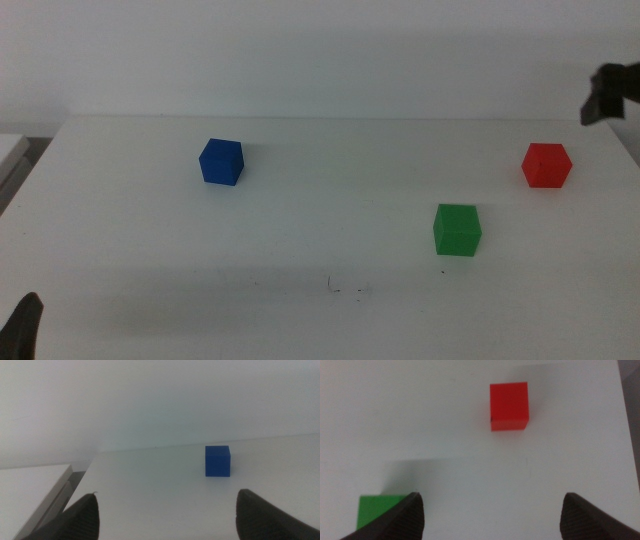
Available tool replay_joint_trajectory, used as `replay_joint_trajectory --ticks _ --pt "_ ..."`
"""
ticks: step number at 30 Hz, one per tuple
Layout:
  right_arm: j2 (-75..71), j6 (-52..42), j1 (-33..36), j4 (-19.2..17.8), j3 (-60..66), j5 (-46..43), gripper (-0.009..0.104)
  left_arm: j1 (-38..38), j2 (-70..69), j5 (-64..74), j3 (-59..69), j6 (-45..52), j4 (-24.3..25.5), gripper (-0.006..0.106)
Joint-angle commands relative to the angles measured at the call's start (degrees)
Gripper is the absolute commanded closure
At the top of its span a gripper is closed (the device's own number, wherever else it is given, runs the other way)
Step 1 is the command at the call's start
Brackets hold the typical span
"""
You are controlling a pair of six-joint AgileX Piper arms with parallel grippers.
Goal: Stack red cubes first, then green, then blue cubes in a specific spot.
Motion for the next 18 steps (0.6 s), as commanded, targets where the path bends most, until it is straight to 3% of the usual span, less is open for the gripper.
replay_joint_trajectory --ticks 1,9,18 --pt "6.10 -2.49 -1.59 0.76 -6.80 4.11 0.014 0.03 -0.22 -0.75 -0.04 -0.04 -0.08 0.007" --pt "25.07 -3.64 -2.92 -2.66 -26.42 8.55 0.014 0.03 -0.22 -0.75 -0.04 -0.04 -0.08 0.007" --pt "34.68 -5.29 -2.92 -2.53 -31.59 5.73 0.014 0.03 -0.22 -0.75 -0.04 -0.04 -0.08 0.007"
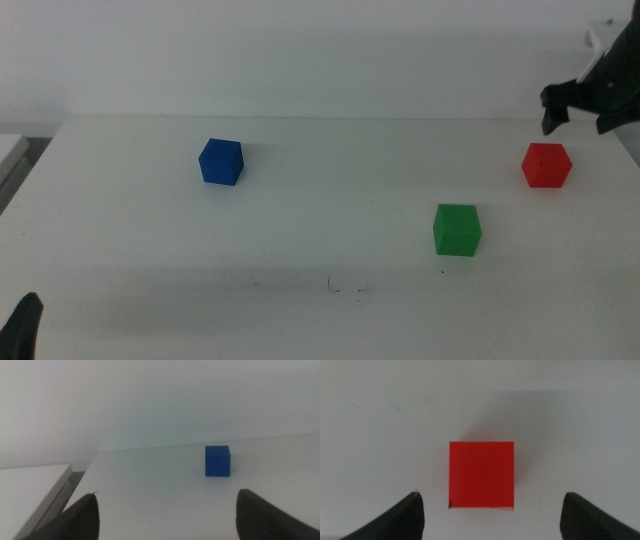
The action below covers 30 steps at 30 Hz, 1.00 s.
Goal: Stack red cubes first, then green, then blue cubes in a specific spot.
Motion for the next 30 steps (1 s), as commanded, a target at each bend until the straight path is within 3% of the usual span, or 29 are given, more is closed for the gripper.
replay_joint_trajectory --ticks 1,16,20,22,27,30 --pt "1.42 -0.62 -0.47 -0.61 -0.60 -1.44 0.014 0.03 -0.22 -0.75 -0.04 -0.04 -0.08 0.007" --pt "6.68 -0.78 -0.36 -0.35 -0.60 -6.81 0.014 0.03 -0.22 -0.75 -0.04 -0.07 -0.08 0.007" --pt "8.32 -0.78 -0.36 -0.35 -0.60 -8.11 0.020 0.03 -0.22 -0.75 -0.04 -0.07 -0.08 0.007" --pt "8.81 -0.78 -0.36 -0.35 -0.60 -8.59 0.030 0.03 -0.22 -0.75 -0.04 -0.07 -0.08 0.007" --pt "9.21 -0.78 -0.36 1.47 -0.60 -8.95 0.072 0.03 -0.22 -0.75 -0.04 -0.07 -0.08 0.007" --pt "9.21 -0.43 0.17 1.92 -0.60 -6.96 0.085 0.03 -0.22 -0.75 -0.04 -0.07 -0.08 0.007"
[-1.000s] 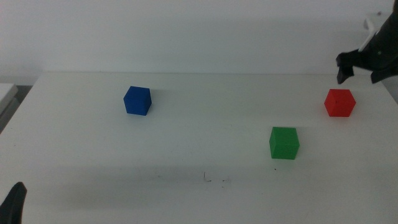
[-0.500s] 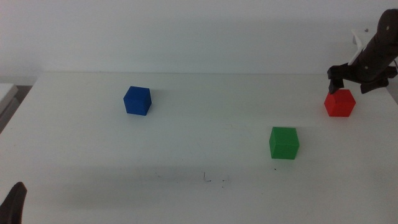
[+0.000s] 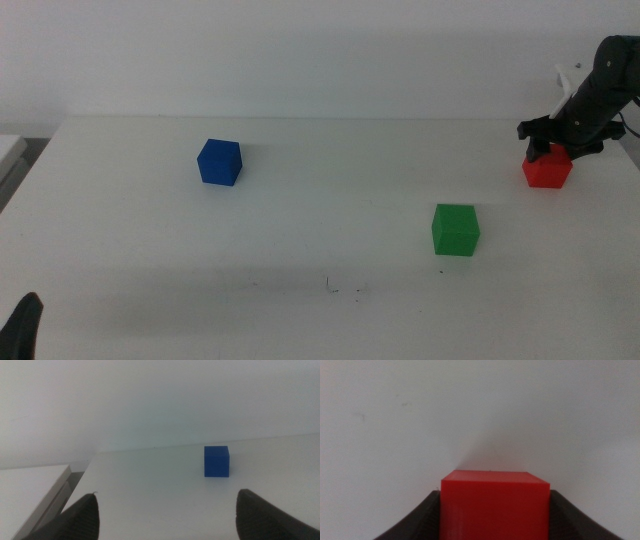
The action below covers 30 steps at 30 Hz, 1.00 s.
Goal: Stack red cubes first, then green, then blue cubes in a specific spot.
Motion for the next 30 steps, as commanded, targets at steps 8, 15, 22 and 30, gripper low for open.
replay_joint_trajectory --ticks 8,15,22,30 --pt "-8.65 16.86 10.86 -11.88 -0.50 7.60 0.088 0.03 -0.22 -0.75 -0.04 -0.07 -0.08 0.007" --pt "-10.82 30.80 24.97 -11.44 -0.38 9.84 0.088 0.03 -0.22 -0.75 -0.04 -0.07 -0.08 0.007" --pt "-9.68 40.22 37.99 -14.80 -0.38 13.76 0.088 0.03 -0.22 -0.75 -0.04 -0.07 -0.08 0.007" --pt "-10.57 42.81 46.91 -21.48 1.09 17.79 0.087 0.03 -0.22 -0.75 -0.04 -0.07 -0.08 0.007"
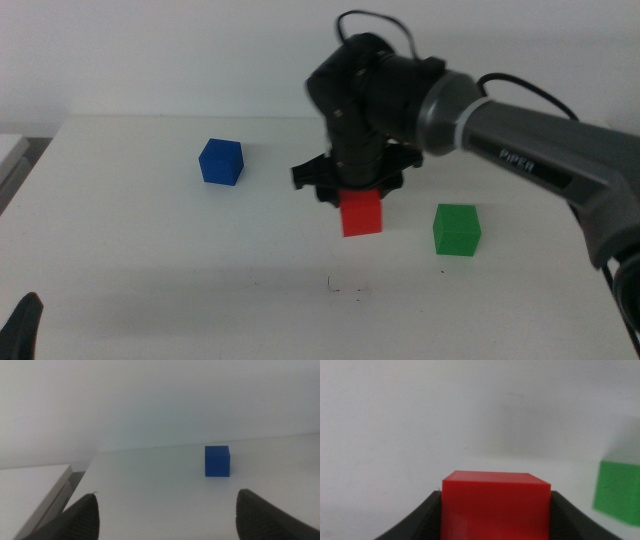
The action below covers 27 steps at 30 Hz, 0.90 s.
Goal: Stack red cubes first, then green, then blue cubes in a specific spot.
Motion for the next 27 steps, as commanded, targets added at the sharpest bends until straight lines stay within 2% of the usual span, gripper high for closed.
replay_joint_trajectory --ticks 1,3,4,6,7,10,15,27 --pt "-1.39 2.46 2.39 -2.22 0.28 0.53 0.087 0.03 -0.22 -0.75 -0.04 -0.07 -0.08 0.007" --pt "-1.90 3.29 2.48 2.30 0.28 0.53 0.087 0.03 -0.22 -0.75 -0.04 -0.07 -0.08 0.007" --pt "-2.25 4.61 2.75 1.76 0.78 0.53 0.087 0.03 -0.22 -0.75 -0.04 -0.07 -0.08 0.007" --pt "-2.96 8.54 4.64 -2.55 3.79 0.53 0.087 0.03 -0.22 -0.75 -0.04 -0.07 -0.08 0.007" --pt "-3.70 10.12 5.28 -3.20 6.05 -0.15 0.087 0.03 -0.22 -0.75 -0.04 -0.07 -0.08 0.007" --pt "-5.72 13.99 5.50 -1.90 13.04 -8.13 0.087 0.03 -0.22 -0.75 -0.04 -0.07 -0.08 0.007" --pt "-5.75 18.42 5.50 -2.92 17.14 -12.88 0.087 0.03 -0.22 -0.75 -0.04 -0.07 -0.08 0.007" --pt "-3.07 20.75 4.95 -5.22 17.81 -13.58 0.087 0.03 -0.22 -0.75 -0.04 -0.07 -0.08 0.007"
